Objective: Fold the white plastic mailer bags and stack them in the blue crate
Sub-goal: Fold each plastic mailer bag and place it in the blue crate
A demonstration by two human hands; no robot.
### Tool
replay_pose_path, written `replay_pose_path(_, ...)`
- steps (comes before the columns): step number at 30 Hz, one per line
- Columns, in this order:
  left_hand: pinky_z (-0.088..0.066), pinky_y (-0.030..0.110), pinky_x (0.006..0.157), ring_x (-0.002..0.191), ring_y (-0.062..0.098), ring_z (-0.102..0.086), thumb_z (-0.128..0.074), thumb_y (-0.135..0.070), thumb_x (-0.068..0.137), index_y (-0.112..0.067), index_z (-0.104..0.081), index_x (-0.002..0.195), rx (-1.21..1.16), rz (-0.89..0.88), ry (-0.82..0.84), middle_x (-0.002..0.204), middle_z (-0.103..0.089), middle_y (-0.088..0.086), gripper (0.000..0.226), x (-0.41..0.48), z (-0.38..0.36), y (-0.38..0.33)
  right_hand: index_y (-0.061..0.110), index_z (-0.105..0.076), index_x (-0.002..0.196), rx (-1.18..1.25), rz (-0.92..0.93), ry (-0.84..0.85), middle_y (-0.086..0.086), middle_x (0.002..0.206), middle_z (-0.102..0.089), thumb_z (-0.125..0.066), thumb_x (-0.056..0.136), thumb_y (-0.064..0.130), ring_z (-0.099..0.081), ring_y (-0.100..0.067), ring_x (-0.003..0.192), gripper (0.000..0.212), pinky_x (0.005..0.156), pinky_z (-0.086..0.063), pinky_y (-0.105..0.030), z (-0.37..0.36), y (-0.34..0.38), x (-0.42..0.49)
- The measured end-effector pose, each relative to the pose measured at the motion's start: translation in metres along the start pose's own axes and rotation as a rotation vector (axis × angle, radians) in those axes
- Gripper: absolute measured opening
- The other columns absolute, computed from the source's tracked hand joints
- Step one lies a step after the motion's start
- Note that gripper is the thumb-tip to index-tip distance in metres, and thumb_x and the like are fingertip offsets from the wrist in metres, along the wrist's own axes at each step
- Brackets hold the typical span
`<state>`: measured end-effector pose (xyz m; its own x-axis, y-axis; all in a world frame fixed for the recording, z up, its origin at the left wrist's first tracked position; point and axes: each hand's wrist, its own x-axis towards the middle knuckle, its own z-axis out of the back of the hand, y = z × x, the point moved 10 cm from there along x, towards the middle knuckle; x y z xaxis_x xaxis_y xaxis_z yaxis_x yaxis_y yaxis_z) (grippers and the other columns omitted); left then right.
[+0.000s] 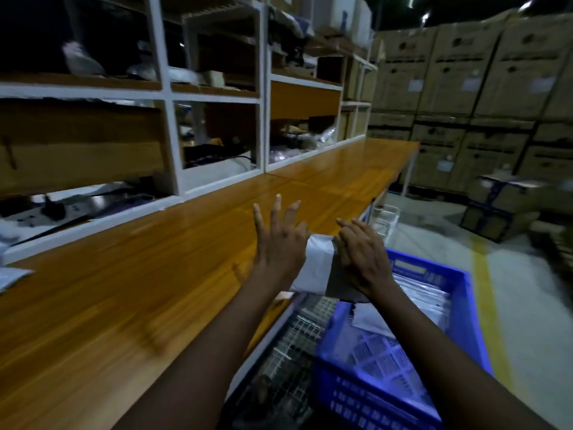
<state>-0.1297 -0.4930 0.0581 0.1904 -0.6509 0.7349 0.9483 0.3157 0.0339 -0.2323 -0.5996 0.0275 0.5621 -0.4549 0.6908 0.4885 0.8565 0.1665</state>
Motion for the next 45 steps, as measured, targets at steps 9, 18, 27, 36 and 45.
replay_pose_path(9, -0.004, 0.069, 0.114, 0.146, 0.040, -0.024, -0.057, -0.016, 0.091, -0.016, -0.068, 0.101, -0.197, -0.216, 0.213, 0.150, -0.043, 0.013, 0.015, 0.037, -0.143, -0.162, 0.000, -0.065, 0.100, -0.105, -0.238, -0.077, -0.019, 0.100, -0.068, -0.039, 0.096, 0.023, -0.062, -0.039, 0.096, 0.034, 0.083, -0.052, -0.050, 0.013, -0.181, -0.072)
replay_pose_path(18, 0.000, 0.067, 0.114, 0.148, 0.041, -0.011, -0.052, -0.020, 0.098, -0.014, -0.066, 0.115, -0.229, -0.291, 0.620, 0.160, -0.023, 0.012, 0.023, -0.023, -0.327, -0.231, 0.013, -0.054, 0.081, -0.273, -0.402, 0.465, -0.013, 0.087, -0.061, -0.033, 0.090, 0.028, -0.060, -0.040, 0.082, 0.028, 0.064, -0.050, -0.052, -0.120, -0.310, -0.159)
replay_pose_path(27, 0.002, 0.059, 0.117, 0.150, 0.028, -0.009, -0.051, -0.023, 0.100, -0.024, -0.065, 0.118, -0.285, -0.258, 0.693, 0.159, -0.026, 0.002, 0.023, -0.037, -0.409, -0.246, 0.018, -0.052, 0.140, -0.458, -0.466, 0.805, -0.022, 0.141, -0.053, -0.077, 0.044, 0.079, -0.056, -0.046, 0.121, 0.117, 0.088, -0.047, -0.066, -0.191, -0.355, -0.198)
replay_pose_path(36, 0.022, 0.067, 0.103, 0.147, 0.041, 0.019, -0.068, -0.069, 0.074, -0.022, 0.018, 0.154, -0.052, -0.574, 0.807, 0.162, 0.024, 0.010, 0.126, -0.071, -0.451, -0.255, 0.031, 0.021, 0.154, -0.453, -0.484, 0.814, -0.012, 0.164, 0.017, -0.066, 0.074, 0.071, 0.010, -0.036, 0.151, 0.124, 0.119, 0.000, -0.059, -0.200, -0.363, -0.199)
replay_pose_path(45, 0.016, 0.065, 0.110, 0.147, 0.042, 0.017, -0.067, -0.062, 0.080, -0.018, 0.021, 0.153, 0.054, -0.422, 0.733, 0.162, 0.019, 0.017, 0.123, -0.059, -0.444, -0.243, 0.031, 0.026, 0.152, -0.520, -0.531, 0.767, -0.017, 0.163, 0.018, -0.067, 0.077, 0.068, 0.011, -0.040, 0.150, 0.125, 0.118, -0.002, -0.061, -0.192, -0.370, -0.196)
